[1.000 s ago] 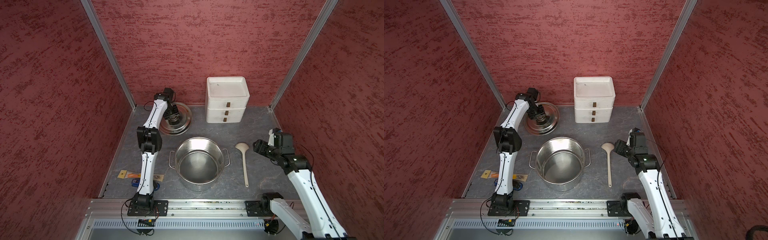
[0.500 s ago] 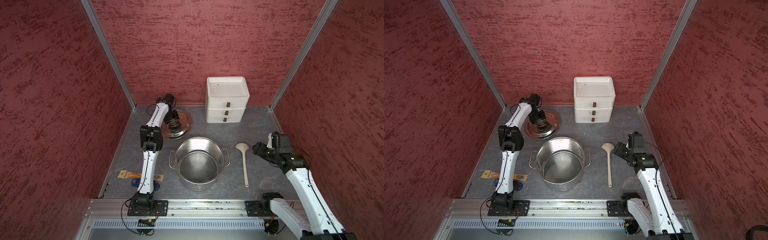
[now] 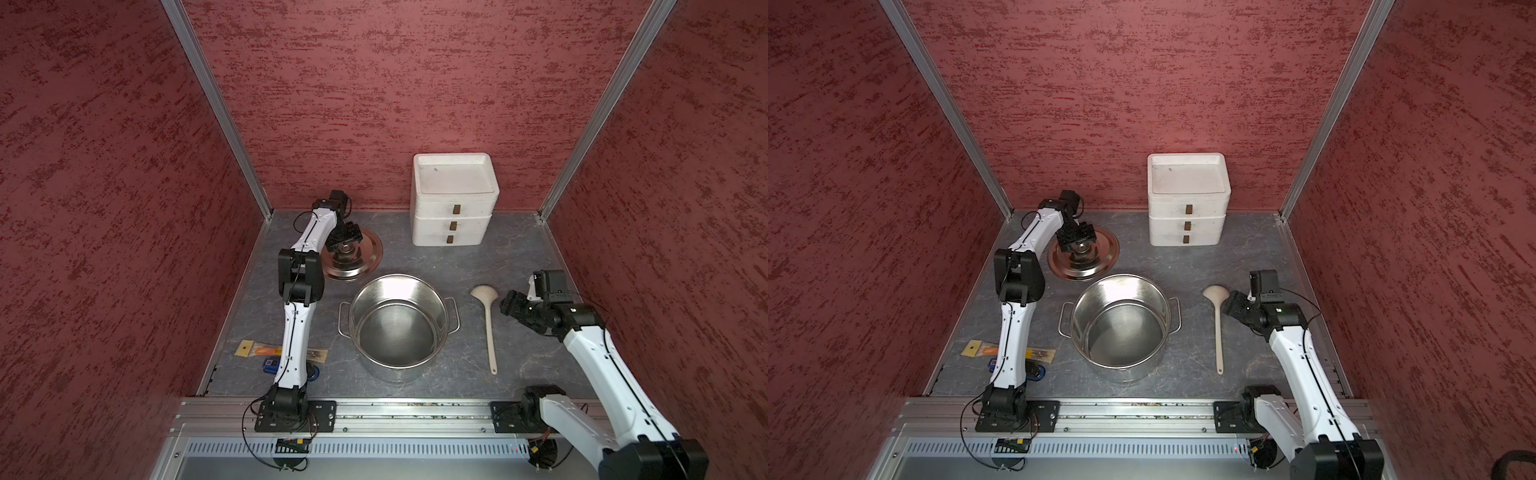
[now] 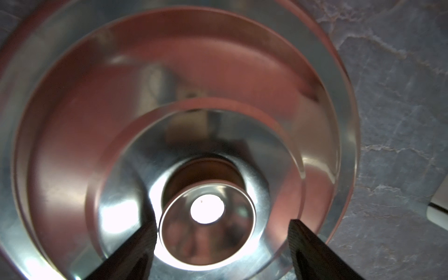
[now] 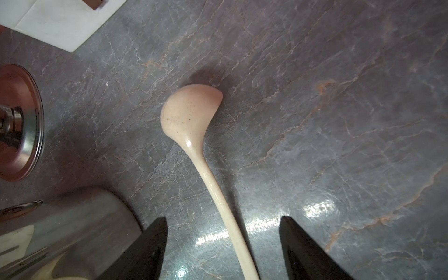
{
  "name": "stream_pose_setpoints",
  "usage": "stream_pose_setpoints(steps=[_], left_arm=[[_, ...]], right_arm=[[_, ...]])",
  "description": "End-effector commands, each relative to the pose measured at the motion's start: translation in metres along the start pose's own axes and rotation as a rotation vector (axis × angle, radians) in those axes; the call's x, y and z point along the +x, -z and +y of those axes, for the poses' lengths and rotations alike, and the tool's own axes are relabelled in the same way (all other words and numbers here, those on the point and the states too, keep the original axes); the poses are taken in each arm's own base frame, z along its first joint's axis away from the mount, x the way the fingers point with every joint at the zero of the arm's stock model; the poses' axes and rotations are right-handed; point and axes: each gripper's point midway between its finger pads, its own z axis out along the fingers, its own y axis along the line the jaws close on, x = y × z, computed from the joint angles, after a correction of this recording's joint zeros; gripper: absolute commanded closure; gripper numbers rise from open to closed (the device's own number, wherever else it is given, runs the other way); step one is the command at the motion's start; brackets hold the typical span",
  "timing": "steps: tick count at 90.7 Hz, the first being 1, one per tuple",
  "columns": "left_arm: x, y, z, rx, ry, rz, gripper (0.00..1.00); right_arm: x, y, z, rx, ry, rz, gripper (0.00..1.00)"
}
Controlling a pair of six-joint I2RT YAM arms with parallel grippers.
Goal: Stir the soup with a spoon
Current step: Place the lid at the center of the board, then pick up the spoon from the center of the board.
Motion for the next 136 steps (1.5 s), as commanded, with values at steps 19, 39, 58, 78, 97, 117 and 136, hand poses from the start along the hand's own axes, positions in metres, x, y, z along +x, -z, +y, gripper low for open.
stream_pose_setpoints(steps=[19, 39, 58, 78, 97, 117, 136], left_arm=[[-0.029, 0.092, 0.001, 0.050, -0.005, -0.233, 0.00], [-0.033, 0.204, -0.003, 0.164, -0.062, -0.567, 0.00], [0.012, 0.319, -0.021, 0.381, -0.323, -0.987, 0.00], [0.110, 0.338, -0.051, 0.448, -0.787, -1.102, 0.00], [0.224, 0.318, -0.086, 0.524, -1.219, -1.063, 0.00], [0.301, 0.303, -0.119, 0.561, -1.551, -1.021, 0.01], [0.357, 0.285, -0.146, 0.562, -1.856, -1.020, 0.04]], right_arm=[[0.023, -0.035, 0.003, -0.043, -0.019, 0.120, 0.27], [0.034, -0.059, 0.021, -0.176, 0.034, 0.176, 0.30], [0.033, -0.079, 0.017, -0.156, 0.074, 0.195, 0.34], [0.036, -0.099, 0.028, -0.222, 0.083, 0.243, 0.48], [0.040, -0.110, 0.031, -0.233, 0.076, 0.296, 0.73], [0.011, -0.090, 0.037, -0.198, 0.107, 0.267, 1.00], [-0.041, -0.011, 0.072, -0.254, 0.194, 0.156, 1.00]])
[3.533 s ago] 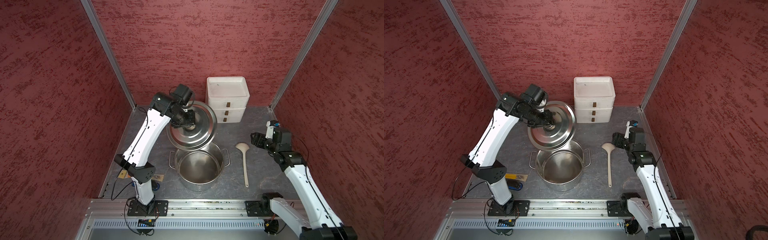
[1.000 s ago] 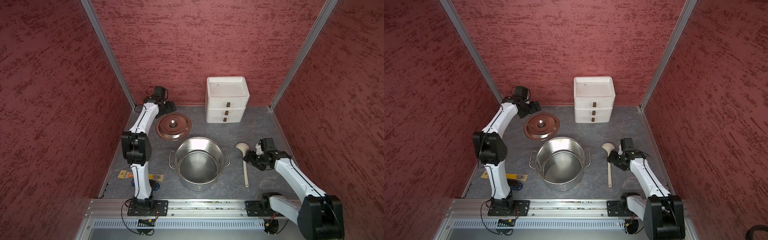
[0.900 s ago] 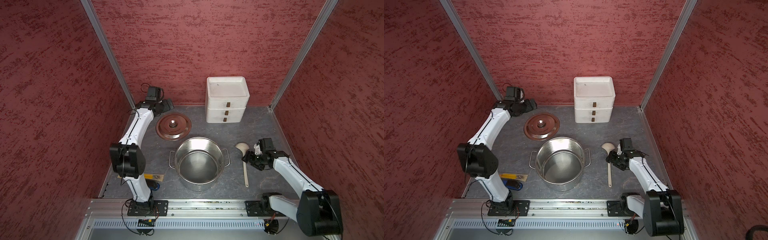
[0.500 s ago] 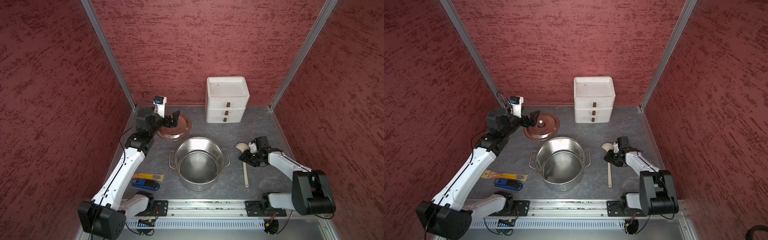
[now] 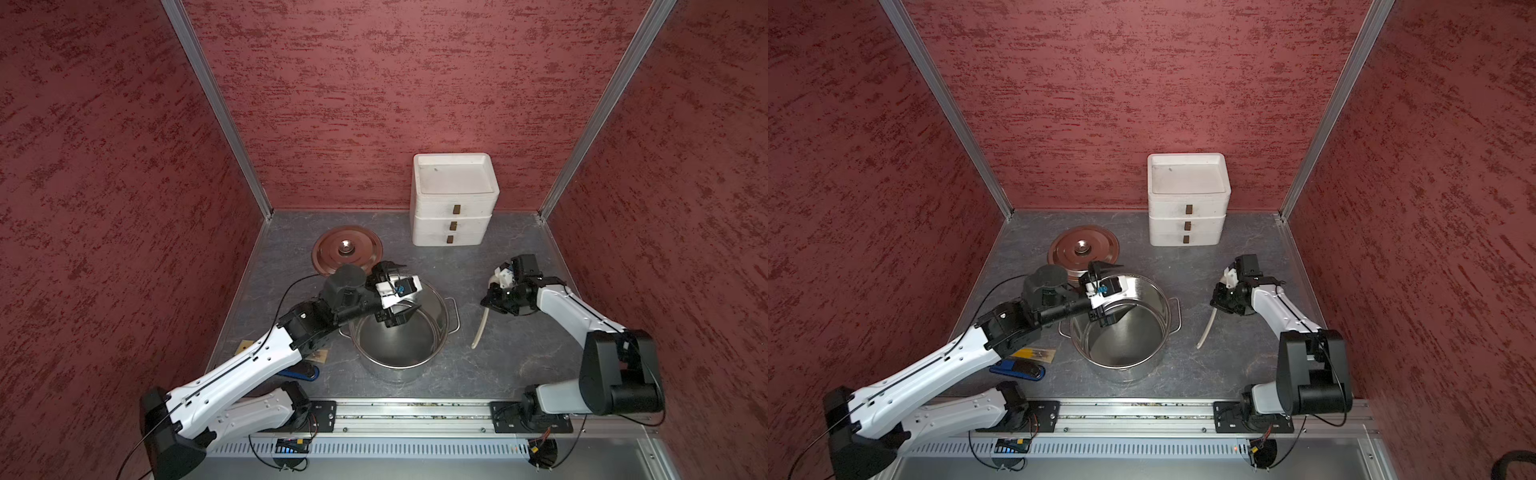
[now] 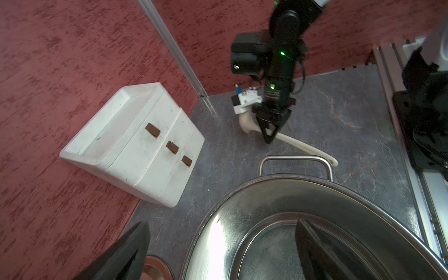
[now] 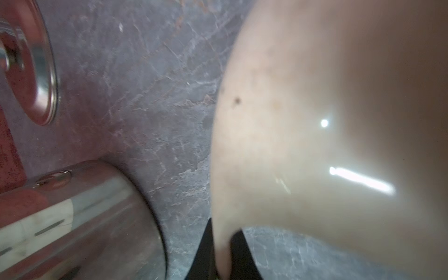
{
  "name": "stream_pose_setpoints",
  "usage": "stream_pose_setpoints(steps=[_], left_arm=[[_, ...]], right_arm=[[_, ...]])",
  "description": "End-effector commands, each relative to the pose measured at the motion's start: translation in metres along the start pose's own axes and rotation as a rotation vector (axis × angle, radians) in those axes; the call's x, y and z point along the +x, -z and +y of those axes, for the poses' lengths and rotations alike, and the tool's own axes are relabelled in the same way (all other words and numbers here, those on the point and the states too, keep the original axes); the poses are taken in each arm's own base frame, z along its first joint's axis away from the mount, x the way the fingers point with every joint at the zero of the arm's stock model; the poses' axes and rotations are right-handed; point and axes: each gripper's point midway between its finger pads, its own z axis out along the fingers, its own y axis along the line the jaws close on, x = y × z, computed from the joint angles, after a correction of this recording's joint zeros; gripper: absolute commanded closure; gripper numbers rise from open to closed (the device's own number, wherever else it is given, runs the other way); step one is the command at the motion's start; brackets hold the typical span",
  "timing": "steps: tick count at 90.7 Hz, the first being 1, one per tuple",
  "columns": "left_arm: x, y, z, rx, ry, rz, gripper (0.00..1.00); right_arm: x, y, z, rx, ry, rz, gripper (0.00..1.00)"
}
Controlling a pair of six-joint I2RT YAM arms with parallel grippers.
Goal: Stir the soup with a spoon
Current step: Pick up the spoon from the center of the board.
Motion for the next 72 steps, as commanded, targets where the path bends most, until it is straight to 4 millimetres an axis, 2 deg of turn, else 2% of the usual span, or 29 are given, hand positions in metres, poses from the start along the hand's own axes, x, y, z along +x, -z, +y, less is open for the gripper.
stream_pose_setpoints(steps=[1, 12, 21, 29, 36, 43, 52, 63, 72], left_arm=[[-0.007, -0.009, -0.012, 0.015, -0.187, 0.013, 0.04], [-0.015, -0.017, -0.018, -0.013, -0.306, -0.021, 0.05], [-0.023, -0.019, -0.020, -0.035, -0.396, -0.056, 0.07], [-0.035, -0.021, -0.021, -0.062, -0.487, -0.105, 0.08], [-0.055, -0.023, -0.016, -0.121, -0.552, -0.173, 0.09], [-0.074, -0.023, -0.013, -0.159, -0.592, -0.237, 0.11], [-0.094, -0.023, -0.017, -0.177, -0.635, -0.311, 0.13], [-0.113, -0.025, -0.028, -0.177, -0.681, -0.380, 0.15], [-0.131, -0.022, -0.029, -0.215, -0.679, -0.442, 0.18]], right_arm=[[-0.014, 0.055, 0.029, -0.021, 0.082, -0.064, 1.00], [-0.021, 0.107, 0.075, -0.155, 0.149, -0.119, 1.00], [-0.012, 0.140, 0.130, -0.428, 0.194, -0.086, 1.00], [-0.002, 0.165, 0.174, -0.715, 0.161, 0.015, 1.00], [0.008, 0.179, 0.200, -0.853, 0.163, 0.093, 1.00], [0.017, 0.192, 0.216, -0.914, 0.185, 0.136, 1.00], [0.025, 0.202, 0.227, -0.965, 0.163, 0.199, 1.00], [0.037, 0.199, 0.232, -0.969, 0.141, 0.268, 1.00], [0.042, 0.192, 0.234, -0.963, 0.130, 0.300, 1.00]])
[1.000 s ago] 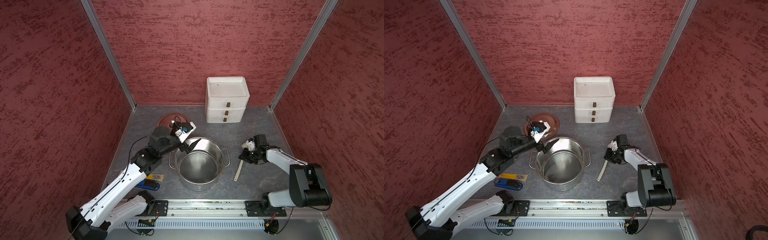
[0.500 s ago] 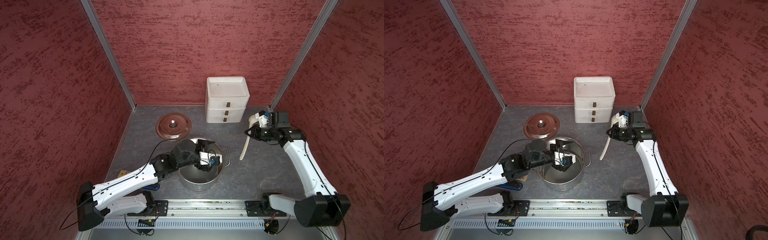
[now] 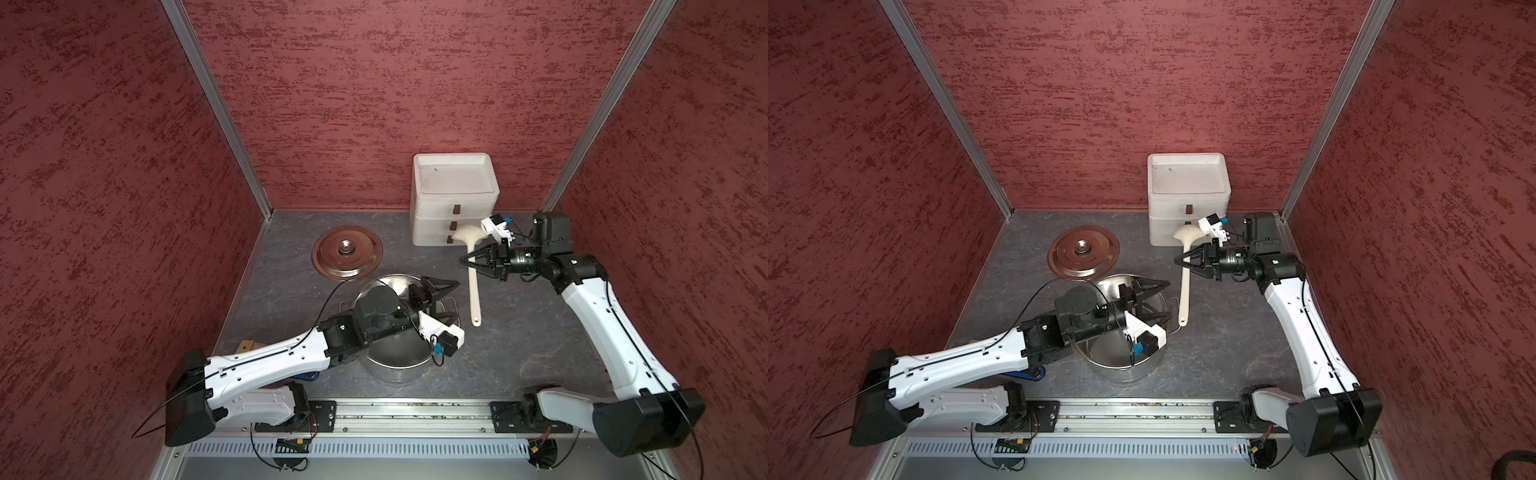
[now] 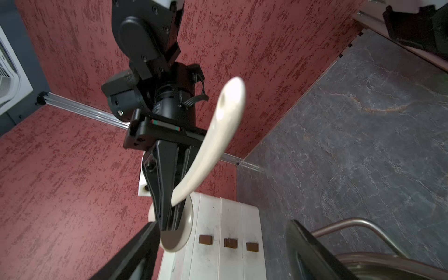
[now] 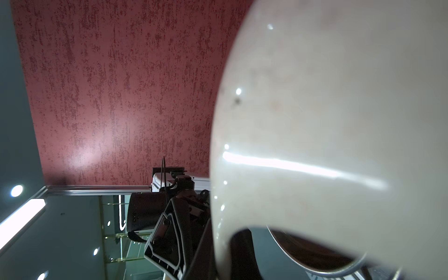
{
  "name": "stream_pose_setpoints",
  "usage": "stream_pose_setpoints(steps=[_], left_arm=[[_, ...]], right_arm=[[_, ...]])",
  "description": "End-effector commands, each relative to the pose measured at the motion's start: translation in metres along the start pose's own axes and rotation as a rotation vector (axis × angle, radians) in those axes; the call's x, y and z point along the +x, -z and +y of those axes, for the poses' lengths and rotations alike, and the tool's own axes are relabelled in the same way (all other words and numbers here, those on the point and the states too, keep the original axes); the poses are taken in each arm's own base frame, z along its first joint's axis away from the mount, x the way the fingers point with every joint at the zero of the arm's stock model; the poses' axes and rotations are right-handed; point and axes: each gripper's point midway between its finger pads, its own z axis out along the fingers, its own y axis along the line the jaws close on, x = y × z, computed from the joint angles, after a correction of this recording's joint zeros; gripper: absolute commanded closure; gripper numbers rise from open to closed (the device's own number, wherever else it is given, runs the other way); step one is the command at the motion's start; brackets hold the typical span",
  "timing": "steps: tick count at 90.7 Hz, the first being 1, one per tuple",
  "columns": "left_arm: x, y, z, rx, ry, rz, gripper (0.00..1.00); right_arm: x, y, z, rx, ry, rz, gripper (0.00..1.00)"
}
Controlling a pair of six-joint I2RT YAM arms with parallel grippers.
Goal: Stir the soup with a spoon
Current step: Pick up the spoon from the center of the board.
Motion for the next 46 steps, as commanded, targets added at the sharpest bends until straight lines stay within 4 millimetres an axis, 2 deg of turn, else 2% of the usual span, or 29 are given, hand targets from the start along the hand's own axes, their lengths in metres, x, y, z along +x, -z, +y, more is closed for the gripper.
stream_pose_setpoints(steps=[1, 8, 24, 27, 33, 36, 46], left_arm=[[-0.031, -0.002, 0.033, -0.124, -0.047, -0.103, 0.18], [-0.040, -0.002, 0.038, -0.143, -0.054, -0.131, 0.21], [-0.049, -0.006, 0.038, -0.138, -0.058, -0.154, 0.38], [-0.050, -0.006, 0.038, -0.135, -0.059, -0.156, 0.44], [-0.052, -0.006, 0.038, -0.135, -0.061, -0.164, 0.65], [-0.053, -0.006, 0.040, -0.138, -0.062, -0.168, 0.72], [-0.055, -0.008, 0.040, -0.128, -0.064, -0.172, 0.83]], right_arm=[[0.011, -0.006, 0.011, -0.060, -0.016, 0.065, 1.00], [0.012, -0.011, 0.011, -0.062, -0.028, 0.082, 1.00], [0.015, -0.024, 0.013, -0.067, -0.034, 0.125, 1.00], [0.016, -0.025, 0.012, -0.066, -0.036, 0.130, 1.00], [0.016, -0.027, 0.009, -0.057, -0.047, 0.128, 1.00], [0.015, -0.028, 0.007, -0.052, -0.056, 0.126, 1.00], [0.014, -0.029, 0.005, -0.047, -0.067, 0.121, 1.00]])
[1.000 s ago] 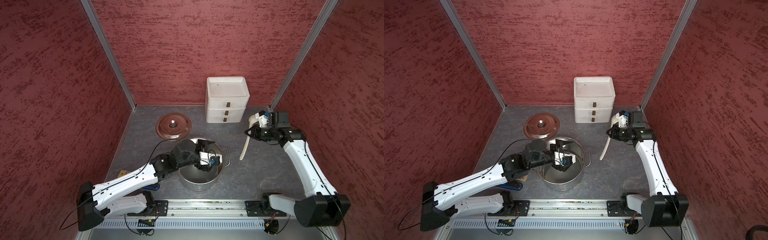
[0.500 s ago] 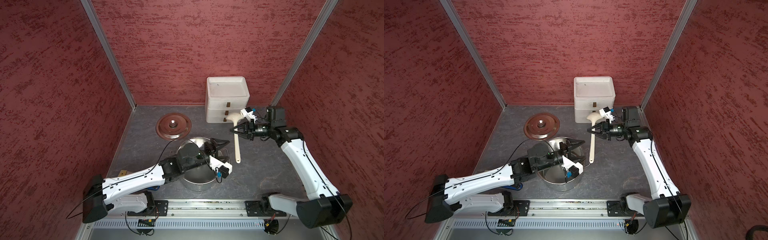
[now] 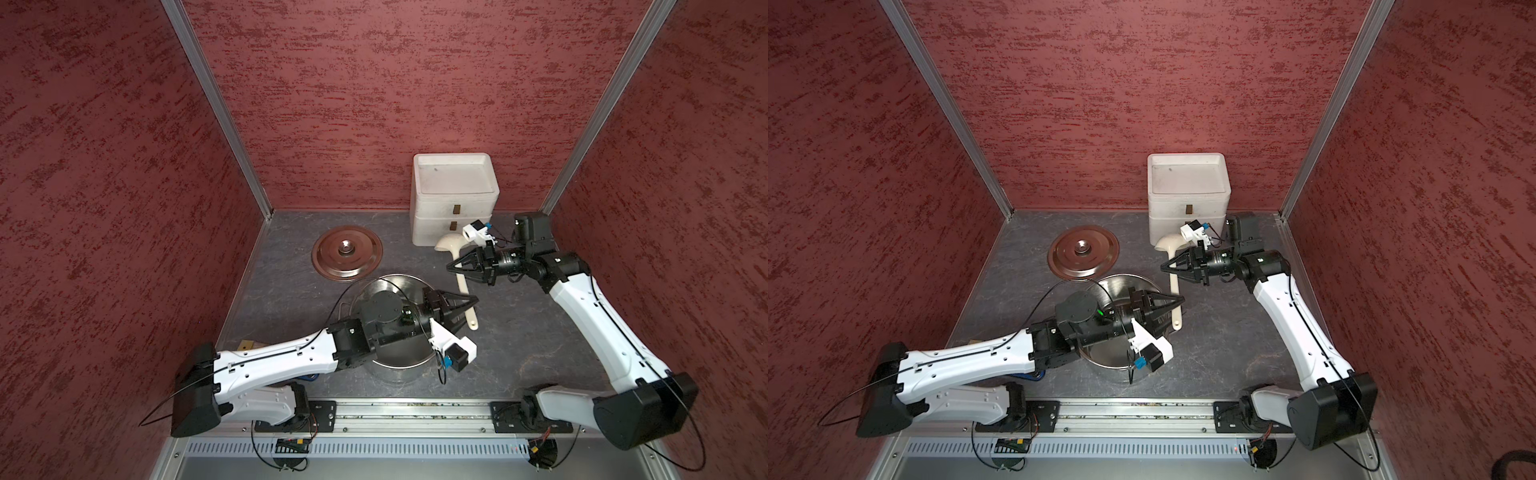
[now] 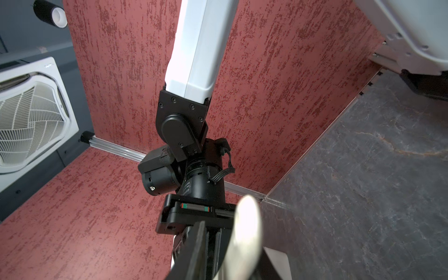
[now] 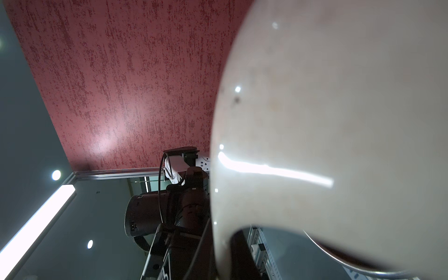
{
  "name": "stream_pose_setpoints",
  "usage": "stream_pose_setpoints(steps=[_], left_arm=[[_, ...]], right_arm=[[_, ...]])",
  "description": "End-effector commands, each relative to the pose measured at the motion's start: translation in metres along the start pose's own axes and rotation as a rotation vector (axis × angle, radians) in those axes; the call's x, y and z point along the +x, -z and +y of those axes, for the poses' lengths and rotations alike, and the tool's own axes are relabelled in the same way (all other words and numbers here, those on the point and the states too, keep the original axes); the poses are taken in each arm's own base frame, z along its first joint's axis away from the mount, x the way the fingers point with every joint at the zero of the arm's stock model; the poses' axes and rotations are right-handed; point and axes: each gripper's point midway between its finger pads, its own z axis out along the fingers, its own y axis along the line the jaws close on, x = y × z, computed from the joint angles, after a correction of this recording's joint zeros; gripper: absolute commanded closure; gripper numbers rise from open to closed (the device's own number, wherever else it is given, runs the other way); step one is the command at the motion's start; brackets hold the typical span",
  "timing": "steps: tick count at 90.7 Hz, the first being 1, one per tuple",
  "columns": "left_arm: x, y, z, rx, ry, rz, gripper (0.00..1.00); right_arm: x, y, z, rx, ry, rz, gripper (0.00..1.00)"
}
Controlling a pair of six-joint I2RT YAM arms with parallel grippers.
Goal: Stir the soup with a spoon
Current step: Pick up the spoon from the center of the board.
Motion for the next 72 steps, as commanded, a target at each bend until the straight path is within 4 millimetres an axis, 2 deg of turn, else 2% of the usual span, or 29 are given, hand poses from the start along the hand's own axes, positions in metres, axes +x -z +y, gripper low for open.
stream_pose_setpoints(steps=[1, 6, 13, 22, 34, 40, 46, 51, 62, 65, 72], left_arm=[[-0.011, -0.002, 0.021, -0.045, -0.004, -0.032, 0.84], [-0.009, -0.004, 0.017, -0.029, -0.001, -0.027, 0.86], [-0.008, -0.005, 0.015, -0.022, 0.011, -0.025, 1.00], [-0.009, -0.006, 0.022, -0.051, 0.040, -0.031, 1.00], [-0.008, -0.001, 0.050, -0.165, 0.110, -0.008, 1.00], [-0.005, 0.005, 0.070, -0.250, 0.143, 0.014, 1.00], [0.001, 0.010, 0.084, -0.306, 0.182, 0.054, 1.00], [0.006, 0.015, 0.095, -0.348, 0.218, 0.090, 1.00], [0.022, 0.035, 0.122, -0.462, 0.358, 0.184, 1.00], [0.027, 0.042, 0.130, -0.500, 0.413, 0.213, 1.00], [0.039, 0.059, 0.135, -0.516, 0.542, 0.304, 1.00]], right_arm=[[-0.001, -0.003, 0.001, -0.008, 0.031, 0.000, 1.00], [-0.002, -0.004, 0.002, -0.007, 0.033, -0.004, 1.00], [-0.001, -0.004, 0.004, -0.006, 0.038, -0.007, 0.98], [0.001, -0.003, 0.002, 0.003, 0.036, -0.017, 0.90], [-0.003, 0.001, -0.001, 0.055, 0.070, -0.098, 0.48], [-0.006, 0.006, -0.002, 0.093, 0.099, -0.168, 0.25], [-0.008, 0.015, -0.005, 0.142, 0.135, -0.266, 0.13], [-0.005, 0.023, -0.005, 0.171, 0.178, -0.340, 0.08], [0.004, 0.048, -0.018, 0.288, 0.234, -0.511, 0.02], [0.006, 0.059, -0.023, 0.342, 0.247, -0.572, 0.02], [0.012, 0.087, -0.034, 0.465, 0.284, -0.717, 0.02]])
